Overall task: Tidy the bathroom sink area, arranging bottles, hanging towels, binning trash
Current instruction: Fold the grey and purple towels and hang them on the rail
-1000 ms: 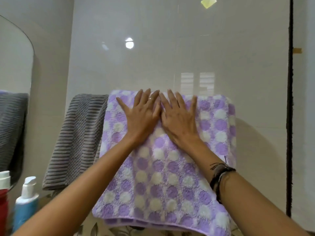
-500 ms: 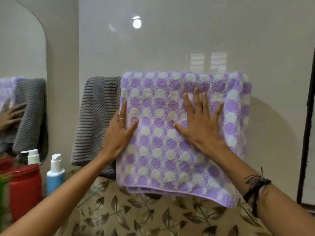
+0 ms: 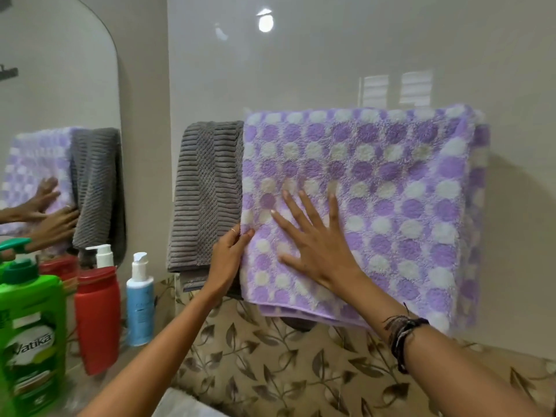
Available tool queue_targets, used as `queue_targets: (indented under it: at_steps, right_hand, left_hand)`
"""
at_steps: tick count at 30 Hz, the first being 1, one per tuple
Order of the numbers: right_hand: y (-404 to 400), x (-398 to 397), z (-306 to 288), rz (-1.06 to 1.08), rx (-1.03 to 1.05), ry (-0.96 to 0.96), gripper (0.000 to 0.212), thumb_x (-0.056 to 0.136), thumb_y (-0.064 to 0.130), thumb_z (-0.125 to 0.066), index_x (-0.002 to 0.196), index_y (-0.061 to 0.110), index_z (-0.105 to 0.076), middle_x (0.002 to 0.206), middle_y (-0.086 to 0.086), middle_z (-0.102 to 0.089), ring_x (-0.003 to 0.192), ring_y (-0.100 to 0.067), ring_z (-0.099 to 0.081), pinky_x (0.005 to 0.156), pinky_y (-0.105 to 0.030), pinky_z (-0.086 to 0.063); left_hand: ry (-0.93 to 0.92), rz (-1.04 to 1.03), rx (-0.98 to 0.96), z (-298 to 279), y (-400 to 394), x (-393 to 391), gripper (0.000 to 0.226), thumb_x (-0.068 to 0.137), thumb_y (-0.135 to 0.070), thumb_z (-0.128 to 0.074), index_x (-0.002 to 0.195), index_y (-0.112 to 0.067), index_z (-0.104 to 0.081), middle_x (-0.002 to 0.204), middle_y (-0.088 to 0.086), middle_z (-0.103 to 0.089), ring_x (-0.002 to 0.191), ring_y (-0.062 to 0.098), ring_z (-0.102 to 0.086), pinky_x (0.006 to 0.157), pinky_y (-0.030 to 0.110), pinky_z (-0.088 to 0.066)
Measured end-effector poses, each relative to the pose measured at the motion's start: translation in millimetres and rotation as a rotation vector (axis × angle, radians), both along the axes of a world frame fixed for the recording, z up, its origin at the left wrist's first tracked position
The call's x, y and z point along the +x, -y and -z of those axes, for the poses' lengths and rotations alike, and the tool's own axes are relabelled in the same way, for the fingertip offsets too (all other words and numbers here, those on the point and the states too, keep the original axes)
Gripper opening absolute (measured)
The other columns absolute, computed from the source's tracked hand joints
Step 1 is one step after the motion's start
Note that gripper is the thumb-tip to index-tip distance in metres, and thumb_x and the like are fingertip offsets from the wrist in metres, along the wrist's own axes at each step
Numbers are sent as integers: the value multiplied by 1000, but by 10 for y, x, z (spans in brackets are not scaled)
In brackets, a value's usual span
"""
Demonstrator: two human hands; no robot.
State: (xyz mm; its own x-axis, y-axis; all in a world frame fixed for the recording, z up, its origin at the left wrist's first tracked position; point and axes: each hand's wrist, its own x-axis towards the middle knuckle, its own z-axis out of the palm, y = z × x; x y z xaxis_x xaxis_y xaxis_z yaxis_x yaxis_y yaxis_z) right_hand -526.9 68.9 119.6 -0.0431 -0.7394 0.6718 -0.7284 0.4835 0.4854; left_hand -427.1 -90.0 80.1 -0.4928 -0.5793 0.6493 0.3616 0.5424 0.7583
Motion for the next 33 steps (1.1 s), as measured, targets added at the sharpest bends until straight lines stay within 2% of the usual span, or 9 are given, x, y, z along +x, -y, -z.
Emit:
queue_targets:
  at_steps: [4, 9, 10, 12, 15, 18, 23, 29, 33]
  right_hand:
    - [-65, -13, 247, 15, 49, -42, 80, 84, 63, -44, 149, 27, -14, 159, -7, -6, 146, -31, -4, 109, -68, 1]
    - [-71, 15, 465, -25, 131, -19, 80, 85, 58, -43, 150, 25, -9, 159, -6, -1, 146, -30, 3, 108, -68, 10]
    - [-51, 47, 503, -37, 150, -21, 77, 86, 56, -43, 150, 24, -13, 159, -7, -5, 146, -29, -1, 108, -68, 8]
    - [-10, 132, 571, -115, 148, -66, 65, 86, 49, -48, 143, 19, -36, 153, -9, -30, 142, -25, -27, 110, -66, -12]
    - [119, 244, 713, -479, 57, -99, 34, 87, 29, -56, 116, 12, -63, 121, -9, -65, 112, -23, -62, 100, -47, -46]
    - [260, 430, 866, -713, -14, 2, 18, 86, 18, -55, 95, 12, -69, 81, -4, -70, 72, -22, -65, 66, -33, -52]
    - [443, 670, 1221, -804, 70, 402, 15, 84, 22, -53, 83, 14, -66, 64, -3, -67, 56, -23, -64, 45, -32, -46]
    - [714, 699, 2134, -719, 329, 1095, 16, 89, 27, -49, 99, 23, -61, 75, -3, -69, 72, -26, -63, 66, -35, -49]
    - [1007, 674, 2811, -679, 356, 1474, 12, 90, 22, -53, 96, 24, -63, 76, -1, -69, 68, -15, -63, 64, -33, -52]
  left_hand:
    - [13, -44, -25, 79, -72, 21, 12, 93, -28, -53, 88, -33, -63, 85, -14, -70, 76, -2, -66, 66, 22, -54]
    - [124, -47, 70, 399, -77, 186, 22, 89, -28, -60, 78, -9, -59, 75, 3, -65, 69, 15, -61, 62, 32, -49]
    - [135, -56, 80, 447, -82, 243, 21, 87, -27, -62, 80, -8, -61, 75, 4, -66, 67, 15, -62, 61, 29, -51]
    - [149, -85, 81, 544, -122, 370, 13, 87, -24, -62, 79, -14, -62, 73, 3, -67, 63, 11, -63, 55, 17, -51]
    - [182, -154, 48, 701, -243, 556, 14, 88, -18, -60, 75, -23, -62, 68, -3, -66, 57, 0, -60, 52, 11, -47]
    - [175, -185, 155, 915, -400, 701, 18, 89, -10, -58, 74, -19, -60, 59, -7, -66, 52, -1, -60, 49, 13, -46]
    - [173, -221, 444, 1457, -649, 938, 20, 91, -8, -52, 73, -15, -59, 58, -1, -68, 53, 9, -63, 51, 16, -48]
    - [222, -396, 804, 2082, -705, 1030, 19, 93, -20, -53, 76, -15, -62, 63, -1, -70, 58, 14, -65, 51, 17, -49]
    - [272, -518, 933, 2439, -575, 904, 16, 92, -19, -53, 83, -10, -63, 75, 5, -70, 65, 15, -66, 55, 19, -52]
